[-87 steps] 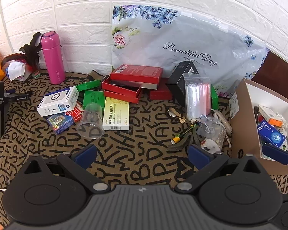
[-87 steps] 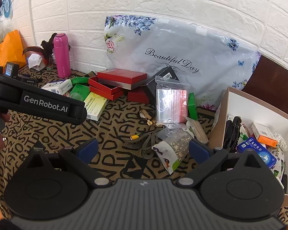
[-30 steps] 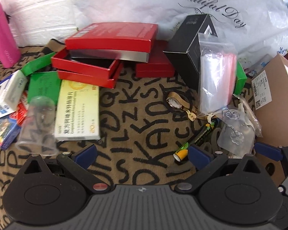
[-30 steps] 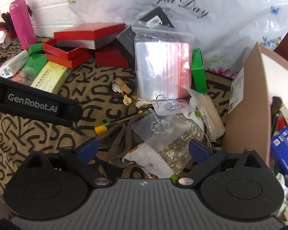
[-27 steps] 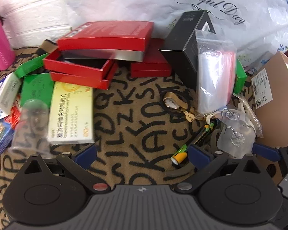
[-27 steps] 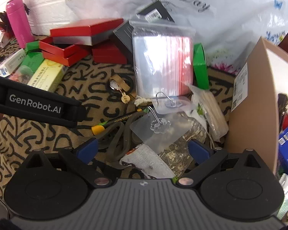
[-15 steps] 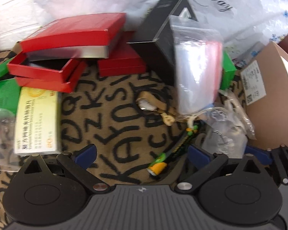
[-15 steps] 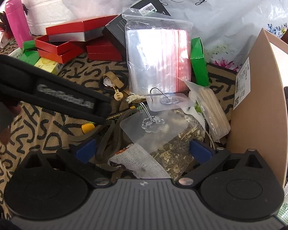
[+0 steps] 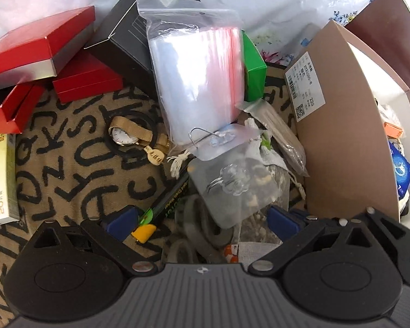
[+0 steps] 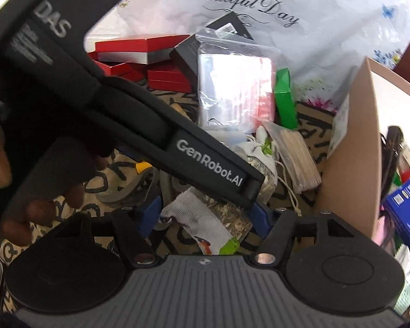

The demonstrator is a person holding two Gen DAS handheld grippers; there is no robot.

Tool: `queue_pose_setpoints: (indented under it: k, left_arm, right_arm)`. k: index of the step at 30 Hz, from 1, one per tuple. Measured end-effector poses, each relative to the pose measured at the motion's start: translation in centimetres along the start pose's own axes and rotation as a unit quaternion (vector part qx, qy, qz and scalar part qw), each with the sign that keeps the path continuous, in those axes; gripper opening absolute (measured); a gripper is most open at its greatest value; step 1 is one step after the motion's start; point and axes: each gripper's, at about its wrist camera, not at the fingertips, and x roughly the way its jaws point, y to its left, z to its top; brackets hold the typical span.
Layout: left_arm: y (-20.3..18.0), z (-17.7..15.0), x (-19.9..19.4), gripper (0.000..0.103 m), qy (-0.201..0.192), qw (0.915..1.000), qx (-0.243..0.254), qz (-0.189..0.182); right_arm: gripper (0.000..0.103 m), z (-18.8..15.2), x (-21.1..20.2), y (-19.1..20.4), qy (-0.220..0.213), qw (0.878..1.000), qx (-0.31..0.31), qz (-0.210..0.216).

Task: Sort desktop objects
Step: 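Close the left tool on the grey herb sachet and lift it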

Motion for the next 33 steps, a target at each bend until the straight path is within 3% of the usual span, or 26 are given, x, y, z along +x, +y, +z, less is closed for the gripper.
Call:
queue_pose_setpoints:
  k: [14,24,27,28,29,33]
  left_arm:
    - [-1.0,0.0,0.4,0.103,0.005,0.9998,-0.01,0.016]
    - [-0.2,0.7,1.3,0.103,0.008,0.9998,-0.015,-0.008]
    - [0.6,0.1,0.3,0.103,0.004,0.9998,-0.012,-0.013]
    - [0.9,-0.1,-0.1,0.103,0.002,0.9998,-0.014,-0.017]
    - [1.2,-0.5,-0.5,0.103,0.003,0.9996,-0.019,-0.021]
    - [2.0,-2.1,-2.0,0.103,0.009,0.9991,-0.032,-0.026]
  right_arm:
    - [0.072,-0.2,-0.4,-0.1,0.002,0.999,-0.039,-0.002]
    - [0.069,1.1,1.8,-0.6,0.001,0.999,-0.042,0.025]
    - [0.054,1.3,1.2,-1.0,-0.005,0.999,-0.035,0.031]
    - [0.04,1.1,0.9,-1.2,-0.009,0.999,-0.033,0.029]
    - [0.033,0.9,0.4,-1.1,-0.012,0.999,-0.034,0.036]
    - [0.026,0.4,-0.8,-0.5,-0.015,0.997,-0.054,0.056]
